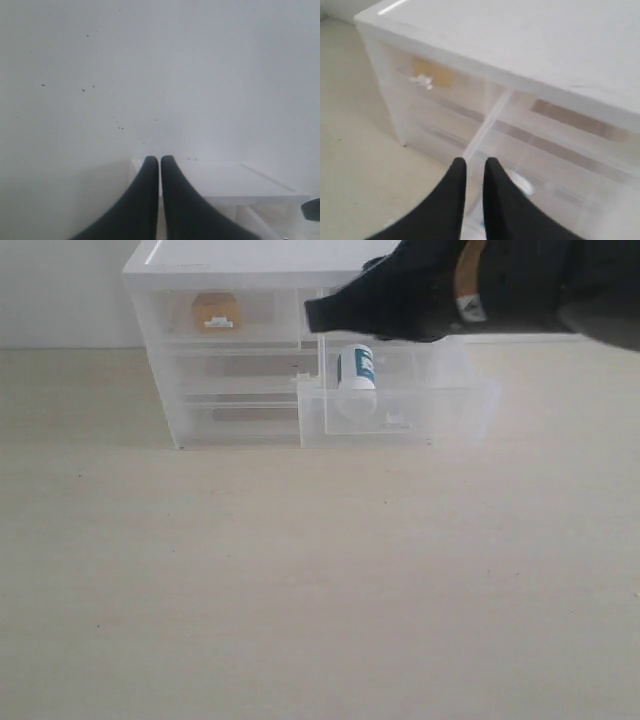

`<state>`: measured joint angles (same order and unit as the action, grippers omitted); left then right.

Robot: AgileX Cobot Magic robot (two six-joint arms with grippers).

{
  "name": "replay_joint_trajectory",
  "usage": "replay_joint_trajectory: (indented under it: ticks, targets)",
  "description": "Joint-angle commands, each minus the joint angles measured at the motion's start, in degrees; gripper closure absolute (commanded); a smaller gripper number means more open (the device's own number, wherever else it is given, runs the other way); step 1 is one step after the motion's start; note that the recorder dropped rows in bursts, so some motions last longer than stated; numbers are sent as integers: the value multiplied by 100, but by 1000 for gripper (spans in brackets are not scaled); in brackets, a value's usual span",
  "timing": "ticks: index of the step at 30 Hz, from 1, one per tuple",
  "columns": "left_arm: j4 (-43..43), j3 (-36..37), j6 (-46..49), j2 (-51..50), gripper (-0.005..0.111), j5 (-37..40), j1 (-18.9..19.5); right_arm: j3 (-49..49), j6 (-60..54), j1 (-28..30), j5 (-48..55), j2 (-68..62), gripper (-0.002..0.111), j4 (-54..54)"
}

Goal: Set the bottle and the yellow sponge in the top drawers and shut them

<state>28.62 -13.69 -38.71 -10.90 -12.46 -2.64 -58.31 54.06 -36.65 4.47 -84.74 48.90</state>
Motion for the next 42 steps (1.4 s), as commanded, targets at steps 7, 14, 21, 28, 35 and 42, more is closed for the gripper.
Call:
replay_joint_trajectory:
  ticks: [7,14,21,28,35,42]
  targets:
    - [-37,20,-21,17,103,51,13,1292,-1506,-1270,1622,1285,96,-1070]
    - [-37,20,-21,17,103,71,13,1288,-282,-771,1055,429,96,416]
    - [-37,20,-21,17,103,71,13,582,83,-506,1237,107,96,1098]
    - [-37,20,-21,17,103,71,13,-224,1,-502,1572,-373,96,1341]
    - [-37,20,-21,17,103,136,13,-977,-158,-456,2420,-952,96,805]
    - [-37,20,-21,17,103,148,13,-603,-652,-1131,2369,106,96,327]
